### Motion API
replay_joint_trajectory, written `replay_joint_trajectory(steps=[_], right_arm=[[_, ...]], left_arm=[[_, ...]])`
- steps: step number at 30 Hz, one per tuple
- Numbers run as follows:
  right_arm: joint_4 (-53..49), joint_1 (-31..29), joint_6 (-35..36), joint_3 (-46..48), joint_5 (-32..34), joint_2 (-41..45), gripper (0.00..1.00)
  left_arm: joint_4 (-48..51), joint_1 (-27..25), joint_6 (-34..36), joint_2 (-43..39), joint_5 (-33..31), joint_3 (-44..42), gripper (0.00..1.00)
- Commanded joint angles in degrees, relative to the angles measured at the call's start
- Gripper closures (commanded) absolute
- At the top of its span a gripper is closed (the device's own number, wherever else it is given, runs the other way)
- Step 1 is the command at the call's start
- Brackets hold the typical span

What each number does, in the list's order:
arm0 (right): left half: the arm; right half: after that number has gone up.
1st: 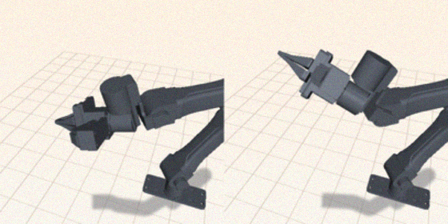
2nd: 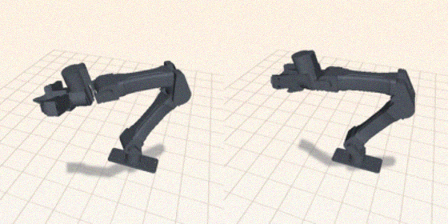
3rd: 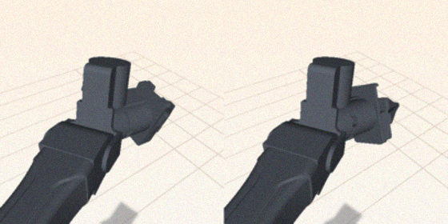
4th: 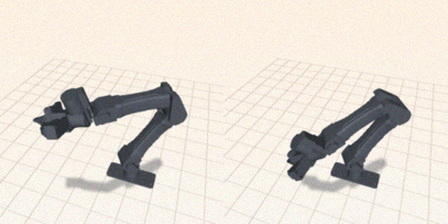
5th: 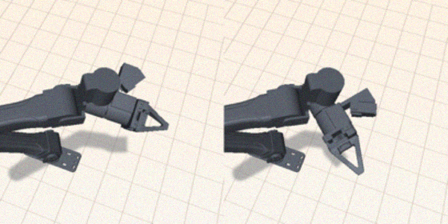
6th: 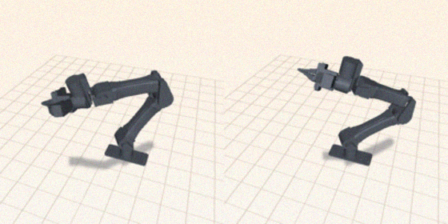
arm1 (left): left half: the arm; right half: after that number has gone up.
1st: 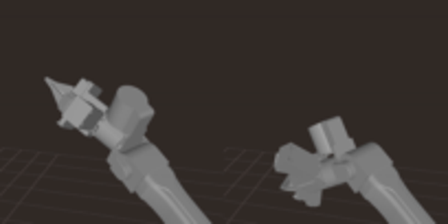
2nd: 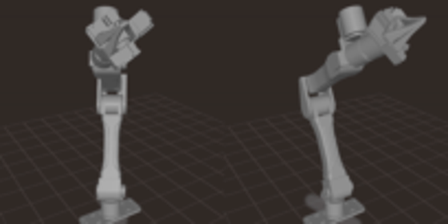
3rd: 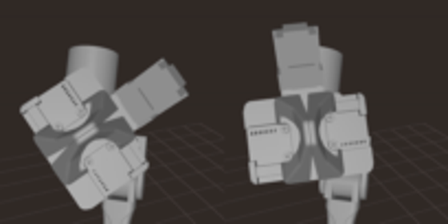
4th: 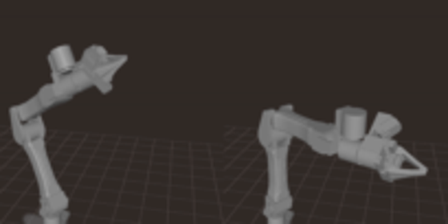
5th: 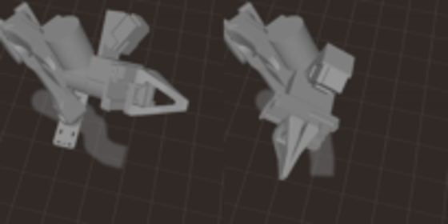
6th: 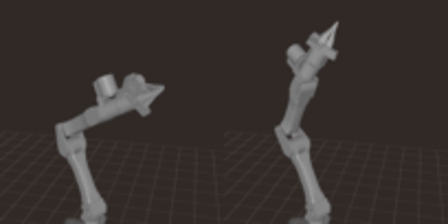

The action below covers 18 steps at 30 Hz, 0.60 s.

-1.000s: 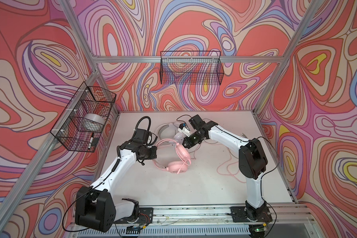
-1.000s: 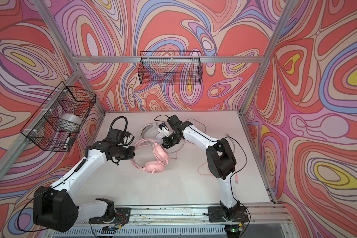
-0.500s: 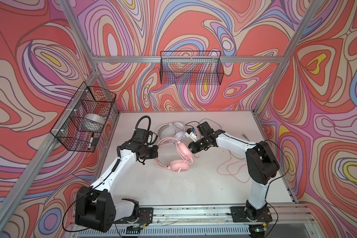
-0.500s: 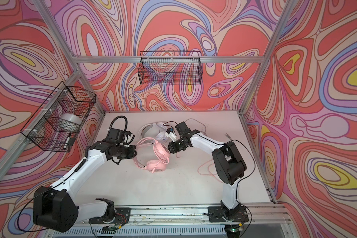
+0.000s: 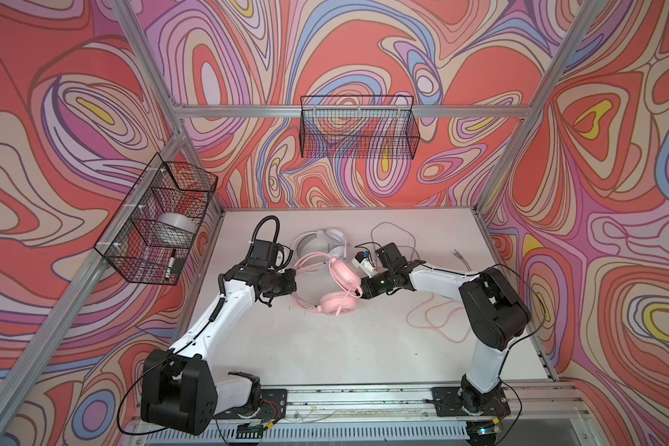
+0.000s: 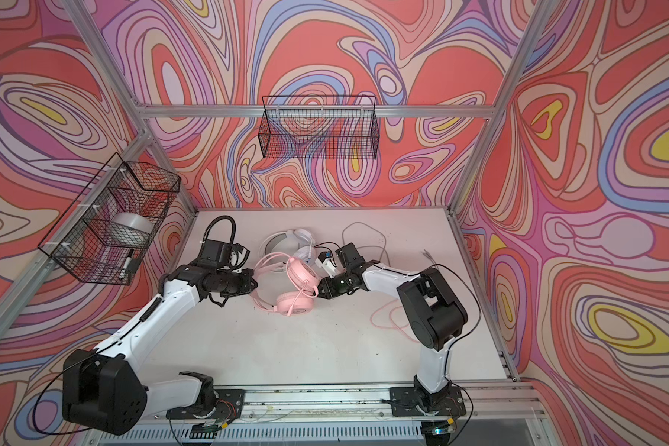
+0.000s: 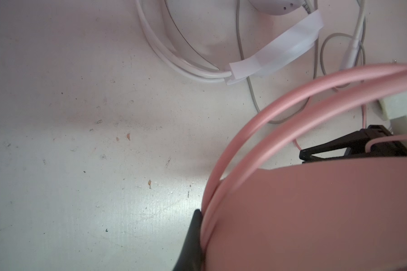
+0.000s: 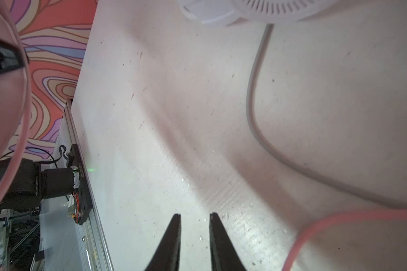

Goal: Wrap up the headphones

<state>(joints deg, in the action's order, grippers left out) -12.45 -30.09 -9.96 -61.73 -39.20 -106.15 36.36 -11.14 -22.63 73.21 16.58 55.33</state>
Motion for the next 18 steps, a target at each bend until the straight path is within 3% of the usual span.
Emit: replay_joint_trajectory(steps=[1,18], right_arm=[[6.42,0.20,-2.16,2.75,-2.97,0.79,0.73],[10.08,0.19,-2.80,6.57,-6.76,-3.98,0.70]], left_arm=[[-3.57,1.28,-4.16,-1.61,3.41,0.30,1.00],[-0.25,3.67,-11.68,-1.23,1.77,6.23,1.00]])
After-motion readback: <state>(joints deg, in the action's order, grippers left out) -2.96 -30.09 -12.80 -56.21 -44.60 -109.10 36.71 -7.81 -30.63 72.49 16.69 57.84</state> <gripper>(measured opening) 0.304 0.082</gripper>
